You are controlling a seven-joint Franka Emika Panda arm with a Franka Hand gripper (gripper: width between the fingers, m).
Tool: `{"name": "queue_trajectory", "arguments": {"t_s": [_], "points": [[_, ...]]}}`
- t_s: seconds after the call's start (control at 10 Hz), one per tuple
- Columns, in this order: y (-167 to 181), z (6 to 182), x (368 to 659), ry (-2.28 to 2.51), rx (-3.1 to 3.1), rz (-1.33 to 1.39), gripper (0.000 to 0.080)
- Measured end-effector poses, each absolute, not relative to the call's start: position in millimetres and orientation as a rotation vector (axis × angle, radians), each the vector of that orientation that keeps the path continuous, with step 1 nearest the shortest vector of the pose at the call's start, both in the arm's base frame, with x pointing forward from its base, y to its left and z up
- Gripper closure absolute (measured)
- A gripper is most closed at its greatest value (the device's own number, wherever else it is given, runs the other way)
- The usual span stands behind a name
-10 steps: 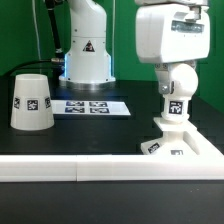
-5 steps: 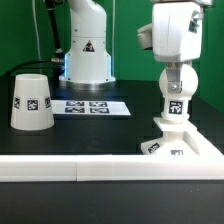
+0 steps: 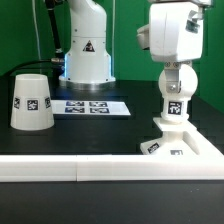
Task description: Assemble lamp
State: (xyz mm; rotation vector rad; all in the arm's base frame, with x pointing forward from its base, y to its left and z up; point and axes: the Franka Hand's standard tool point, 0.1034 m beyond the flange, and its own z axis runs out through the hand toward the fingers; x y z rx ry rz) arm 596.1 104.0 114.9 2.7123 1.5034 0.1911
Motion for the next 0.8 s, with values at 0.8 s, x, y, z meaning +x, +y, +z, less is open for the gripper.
{"name": "queue_trajectory", "arguments": {"t_s": [0.8], "points": [[102.8, 114.5, 599.0, 0.42, 3.12, 0.241, 0.022]]}}
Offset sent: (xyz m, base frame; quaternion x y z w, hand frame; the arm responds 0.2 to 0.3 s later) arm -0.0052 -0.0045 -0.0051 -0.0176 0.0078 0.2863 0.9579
